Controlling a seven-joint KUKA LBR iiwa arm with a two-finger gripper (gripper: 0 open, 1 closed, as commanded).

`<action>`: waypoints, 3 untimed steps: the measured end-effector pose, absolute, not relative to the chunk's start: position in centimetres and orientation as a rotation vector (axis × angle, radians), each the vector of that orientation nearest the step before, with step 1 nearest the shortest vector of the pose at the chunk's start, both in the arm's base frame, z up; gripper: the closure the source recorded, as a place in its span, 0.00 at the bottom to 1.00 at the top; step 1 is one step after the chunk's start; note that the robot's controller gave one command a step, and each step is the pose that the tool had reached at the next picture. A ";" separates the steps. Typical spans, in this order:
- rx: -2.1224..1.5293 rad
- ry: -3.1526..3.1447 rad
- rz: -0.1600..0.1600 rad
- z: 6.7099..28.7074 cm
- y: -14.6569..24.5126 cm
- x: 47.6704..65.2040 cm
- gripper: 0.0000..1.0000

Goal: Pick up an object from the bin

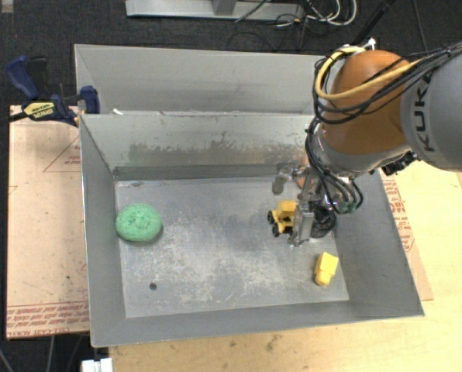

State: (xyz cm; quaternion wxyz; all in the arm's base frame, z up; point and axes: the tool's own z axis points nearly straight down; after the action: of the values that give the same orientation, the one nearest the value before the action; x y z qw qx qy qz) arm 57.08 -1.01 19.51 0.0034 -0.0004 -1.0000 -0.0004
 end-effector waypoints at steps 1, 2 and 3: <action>-0.001 -3.142 -0.001 20.0 -1.0 57.2 0.00; -0.056 -3.154 -0.003 16.1 -3.1 59.9 0.00; -0.358 -3.122 -0.001 13.0 -7.9 57.9 1.00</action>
Offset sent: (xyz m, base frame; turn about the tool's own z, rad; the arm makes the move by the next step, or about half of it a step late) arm 0.0514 -0.0478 -0.0893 0.0766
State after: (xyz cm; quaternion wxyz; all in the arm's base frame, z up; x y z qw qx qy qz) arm 57.88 -7.91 12.95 -0.0004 -0.1139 -0.9935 -0.0003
